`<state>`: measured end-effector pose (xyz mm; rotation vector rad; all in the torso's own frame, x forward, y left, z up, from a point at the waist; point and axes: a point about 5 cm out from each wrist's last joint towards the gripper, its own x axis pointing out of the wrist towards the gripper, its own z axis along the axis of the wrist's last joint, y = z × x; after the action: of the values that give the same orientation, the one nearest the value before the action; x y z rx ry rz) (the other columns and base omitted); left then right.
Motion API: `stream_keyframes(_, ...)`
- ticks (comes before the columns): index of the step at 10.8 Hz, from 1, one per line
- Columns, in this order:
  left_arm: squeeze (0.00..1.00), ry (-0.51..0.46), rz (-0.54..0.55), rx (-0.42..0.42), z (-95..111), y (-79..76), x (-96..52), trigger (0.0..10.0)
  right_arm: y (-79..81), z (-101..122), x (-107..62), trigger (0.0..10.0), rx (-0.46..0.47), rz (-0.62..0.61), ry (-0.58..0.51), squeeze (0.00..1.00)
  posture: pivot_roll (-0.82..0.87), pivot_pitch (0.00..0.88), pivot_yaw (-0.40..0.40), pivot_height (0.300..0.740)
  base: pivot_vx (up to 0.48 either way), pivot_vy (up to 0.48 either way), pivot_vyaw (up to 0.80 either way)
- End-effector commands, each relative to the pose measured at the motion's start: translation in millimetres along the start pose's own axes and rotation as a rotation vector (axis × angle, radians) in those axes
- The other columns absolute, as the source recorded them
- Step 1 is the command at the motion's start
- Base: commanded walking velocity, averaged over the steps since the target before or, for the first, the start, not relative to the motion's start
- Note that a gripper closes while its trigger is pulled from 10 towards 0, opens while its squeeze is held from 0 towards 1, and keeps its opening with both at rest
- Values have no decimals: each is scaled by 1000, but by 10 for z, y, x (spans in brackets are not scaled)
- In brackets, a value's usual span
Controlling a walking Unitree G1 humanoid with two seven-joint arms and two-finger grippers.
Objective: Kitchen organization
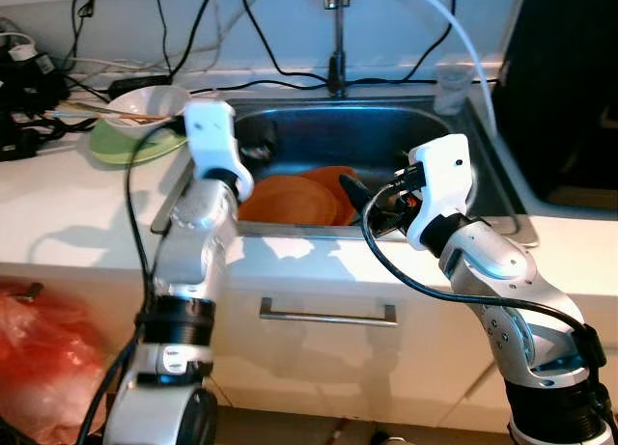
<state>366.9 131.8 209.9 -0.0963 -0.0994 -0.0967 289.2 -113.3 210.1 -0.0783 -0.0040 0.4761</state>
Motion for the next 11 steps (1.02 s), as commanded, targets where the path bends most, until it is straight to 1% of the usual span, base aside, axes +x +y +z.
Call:
stream_keyframes(1, 0, 2, 22, -7, 40, 53, 29, 10000, -6, 34, 12, 10000, -9, 0, -11, 0, -95, 0, 94, 740, 0, 472, 0)
stream_keyframes(3, 0, 2, 32, -3, 54, 81, 53, 10000, -18, 42, 11, 10000, -13, -2, -11, 0, -98, 0, 93, 740, 0, 407, 0)
stream_keyframes(6, 0, 12, 18, -7, 30, 37, 58, 10000, -25, 49, 9, 10000, -16, -6, -12, 0, -102, 0, 96, 740, 0, 436, 0)
stream_keyframes(8, 0, 1, -13, 11, 31, -5, 60, 10000, -35, 47, 7, 10000, -19, -11, -9, 0, -105, 0, 96, 740, 0, 0, 0)
stream_keyframes(11, 0, 1, -40, -6, 37, -55, 69, 10000, -53, 51, 7, 10000, -21, -19, -9, 0, -106, 0, 97, 740, 0, 0, 0)
